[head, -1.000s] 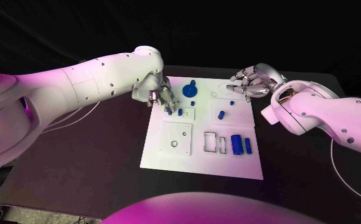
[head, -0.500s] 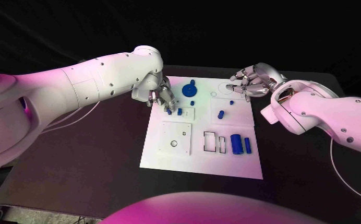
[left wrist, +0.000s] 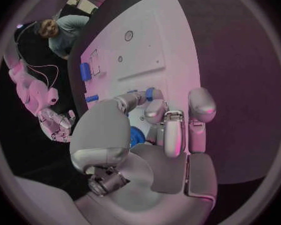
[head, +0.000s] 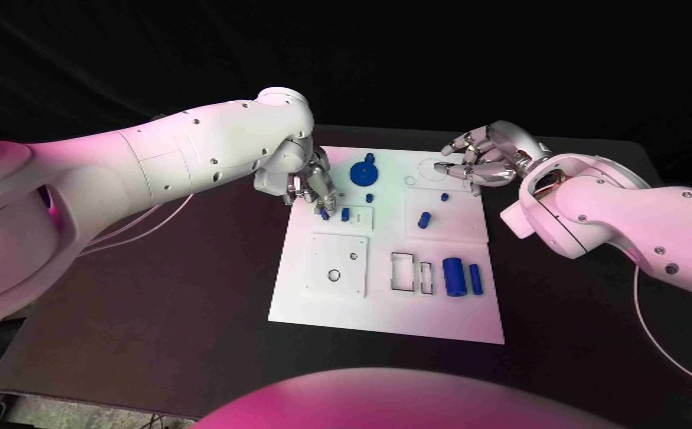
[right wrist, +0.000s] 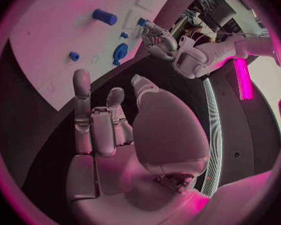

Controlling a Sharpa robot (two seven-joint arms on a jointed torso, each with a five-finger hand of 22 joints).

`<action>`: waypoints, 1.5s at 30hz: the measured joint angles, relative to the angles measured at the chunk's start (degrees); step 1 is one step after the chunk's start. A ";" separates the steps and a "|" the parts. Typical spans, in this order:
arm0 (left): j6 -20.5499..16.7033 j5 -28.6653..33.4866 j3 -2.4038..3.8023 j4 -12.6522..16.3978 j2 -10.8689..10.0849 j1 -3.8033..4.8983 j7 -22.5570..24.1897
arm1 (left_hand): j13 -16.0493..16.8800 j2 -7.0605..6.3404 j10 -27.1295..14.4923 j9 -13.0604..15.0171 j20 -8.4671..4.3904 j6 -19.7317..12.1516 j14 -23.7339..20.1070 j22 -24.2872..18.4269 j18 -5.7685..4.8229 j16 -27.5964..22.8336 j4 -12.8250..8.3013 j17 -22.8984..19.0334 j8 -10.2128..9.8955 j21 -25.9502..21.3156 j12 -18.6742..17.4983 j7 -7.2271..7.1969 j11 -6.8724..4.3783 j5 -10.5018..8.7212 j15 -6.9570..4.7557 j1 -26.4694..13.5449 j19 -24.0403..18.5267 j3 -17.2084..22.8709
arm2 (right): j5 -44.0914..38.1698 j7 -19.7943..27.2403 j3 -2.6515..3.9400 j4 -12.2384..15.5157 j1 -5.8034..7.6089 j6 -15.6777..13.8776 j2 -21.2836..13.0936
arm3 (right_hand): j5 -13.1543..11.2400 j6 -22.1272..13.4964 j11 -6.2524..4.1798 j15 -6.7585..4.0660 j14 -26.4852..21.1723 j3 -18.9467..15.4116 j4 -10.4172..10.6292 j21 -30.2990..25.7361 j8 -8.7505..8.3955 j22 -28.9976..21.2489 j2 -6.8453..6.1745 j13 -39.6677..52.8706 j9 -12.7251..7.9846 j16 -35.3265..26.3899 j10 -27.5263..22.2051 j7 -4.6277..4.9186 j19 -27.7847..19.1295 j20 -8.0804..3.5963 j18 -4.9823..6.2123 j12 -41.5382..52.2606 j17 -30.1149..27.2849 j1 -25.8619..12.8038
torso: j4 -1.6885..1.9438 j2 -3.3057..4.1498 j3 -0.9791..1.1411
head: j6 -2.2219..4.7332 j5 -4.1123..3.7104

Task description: Assemble the parts on the task board

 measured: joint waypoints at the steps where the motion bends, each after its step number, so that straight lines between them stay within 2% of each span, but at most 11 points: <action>1: 0.00 0.09 0.00 -0.01 -0.01 0.00 0.00 | -0.05 0.13 0.00 0.00 0.00 0.00 0.00 0.00 0.00 0.00 0.01 0.00 0.00 -0.03 -0.16 0.00 0.00 -0.46 0.00 0.20 0.00 0.01 | 0.00 0.00 0.00 0.00 0.00 0.00 0.00 | 0.00 0.00 0.00 0.00 0.00 0.00 0.00 0.00 0.00 0.00 0.00 0.00 0.00 0.00 0.00 0.00 0.00 0.00 0.00 0.00 0.00 0.00 | 0.00 0.00 0.00 | 0.01 0.00; 9: 0.19 0.92 0.04 -0.04 -0.20 0.04 -0.07 | -0.18 0.64 0.15 0.16 0.03 -0.11 -0.21 0.17 0.00 0.00 0.17 0.00 -0.44 -0.27 -0.21 0.10 0.16 -3.58 0.21 0.71 0.03 0.18 | 0.00 -0.02 0.00 0.00 0.00 0.01 -0.03 | 0.00 0.00 0.00 0.00 0.00 0.00 0.00 0.00 0.00 0.00 0.00 0.00 0.00 0.00 0.00 0.00 0.00 0.00 0.00 0.00 0.00 0.00 | -0.05 0.01 0.01 | 0.05 -0.01; 14: 0.44 1.20 0.05 -0.09 -0.21 0.06 -0.09 | -0.18 0.71 0.15 0.16 0.21 -0.22 0.00 0.17 0.00 0.00 0.17 0.00 -0.66 -0.49 -0.21 0.20 0.16 -4.06 0.42 1.24 0.21 0.18 | 0.00 -0.03 0.00 0.01 0.00 0.01 -0.04 | 0.00 0.00 0.00 0.00 0.00 0.00 0.00 0.00 0.00 0.00 0.00 0.00 0.00 0.00 0.00 0.00 0.00 0.00 0.00 0.00 0.00 0.00 | -0.05 0.01 0.03 | 0.06 -0.04; 20: 1.13 1.29 0.05 -0.29 0.04 0.09 -0.18 | -0.09 0.99 0.15 0.10 0.22 -0.31 0.00 0.31 0.00 0.00 0.17 0.00 -0.68 -0.49 -0.21 0.32 0.16 -5.56 0.42 1.97 0.21 0.18 | -0.01 -0.03 0.00 0.03 0.00 0.01 -0.04 | 0.00 0.00 0.00 0.00 0.00 0.00 0.00 0.00 0.00 0.00 0.00 0.01 0.00 0.00 0.00 0.00 0.00 0.00 0.00 0.00 0.00 0.00 | -0.04 0.01 0.05 | 0.07 -0.04; 39: 2.89 -0.75 0.14 -0.45 0.75 0.17 -0.06 | 0.74 0.81 0.52 0.05 0.21 -0.18 0.00 0.58 0.00 0.00 -0.01 0.00 -1.45 -0.49 -0.02 0.47 0.53 -5.95 0.42 2.50 0.20 -0.01 | -0.02 -0.03 0.00 0.06 0.00 0.00 -0.02 | 0.00 0.00 0.00 0.00 0.00 0.00 0.00 0.00 0.00 -0.05 0.00 -0.06 0.00 0.00 0.00 0.00 0.00 0.00 0.00 0.00 -0.13 0.00 | 0.03 0.01 -0.02 | 0.12 -0.10; 43: 2.78 -0.88 0.14 -0.45 0.70 0.16 0.02 | 0.74 1.55 0.52 -0.26 0.21 0.47 0.00 0.68 0.00 0.00 -0.01 0.00 -2.76 -0.49 -0.01 0.21 0.53 -6.75 0.42 0.43 0.20 -0.01 | -0.02 -0.03 0.00 0.08 0.00 0.00 -0.05 | 0.00 -0.21 0.00 0.00 0.00 0.00 0.00 -0.28 0.00 -0.16 0.00 -0.20 0.00 0.00 0.00 -0.21 0.00 0.00 0.00 0.00 -0.13 0.00 | 0.04 0.01 -0.02 | 0.09 -0.14; 45: 2.68 -1.04 0.11 -0.49 0.60 0.16 0.02 | 0.74 0.86 0.42 -0.58 0.21 1.01 0.00 0.75 0.00 0.00 -0.35 0.00 -3.55 -0.49 -0.02 -0.32 0.43 -8.84 0.42 -2.35 0.20 -0.15 | -0.02 -0.03 0.00 0.08 0.00 0.00 -0.07 | 0.00 -0.21 0.00 0.00 0.00 0.00 0.00 -0.28 0.00 -0.16 0.00 -0.20 0.00 0.00 0.00 -0.21 0.00 0.00 0.00 0.00 -0.13 0.00 | 0.04 -0.01 -0.02 | 0.09 -0.14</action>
